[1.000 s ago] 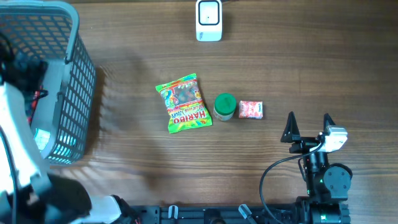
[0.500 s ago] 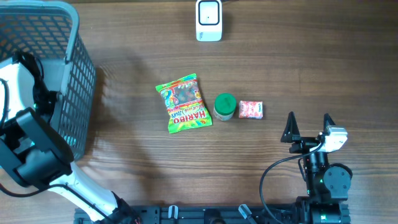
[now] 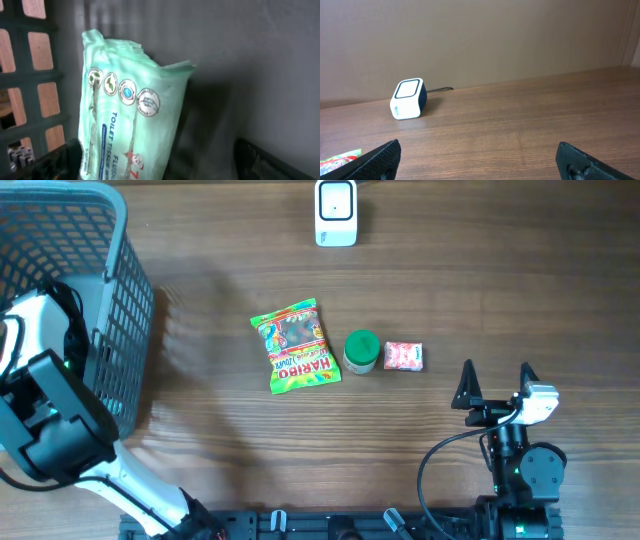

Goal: Scan the item barcode
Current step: 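Reach into the basket and grasp the light-blue tissue pack, left gripper, then carry the tissue pack right and drop it beside the red packet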

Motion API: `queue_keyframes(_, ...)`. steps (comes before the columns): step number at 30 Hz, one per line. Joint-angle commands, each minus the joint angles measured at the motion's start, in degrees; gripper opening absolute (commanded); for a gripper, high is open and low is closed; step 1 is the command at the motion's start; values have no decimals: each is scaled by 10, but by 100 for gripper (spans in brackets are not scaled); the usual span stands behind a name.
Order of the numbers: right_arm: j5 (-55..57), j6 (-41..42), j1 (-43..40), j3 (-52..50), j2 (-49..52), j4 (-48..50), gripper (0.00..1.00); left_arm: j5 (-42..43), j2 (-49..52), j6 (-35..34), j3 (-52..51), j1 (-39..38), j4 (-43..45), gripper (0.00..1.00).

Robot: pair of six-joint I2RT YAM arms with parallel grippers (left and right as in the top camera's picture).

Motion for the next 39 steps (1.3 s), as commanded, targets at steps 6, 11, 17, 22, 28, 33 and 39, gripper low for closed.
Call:
queue_keyframes(6, 7, -10, 2, -1, 0, 2, 100, -12, 11, -32, -11, 23, -42, 4)
queue_keyframes(11, 7, -10, 2, -1, 0, 2, 100, -9, -12, -34, 139, 32, -156, 4)
queue_keyframes(17, 7, -10, 2, -1, 0, 2, 100, 102, -61, 26, 471, 31, -293, 4)
queue_keyframes(22, 7, -10, 2, -1, 0, 2, 100, 304, -179, 47, 550, -3, -271, 4)
queue_keyframes(28, 8, -10, 2, -1, 0, 2, 100, 365, -247, 48, 550, -222, -238, 4)
queue_keyframes(33, 7, -10, 2, -1, 0, 2, 100, 292, -169, 49, 549, -488, -189, 4)
queue_keyframes(39, 8, -10, 2, -1, 0, 2, 100, 267, 2, 77, 549, -653, -82, 4)
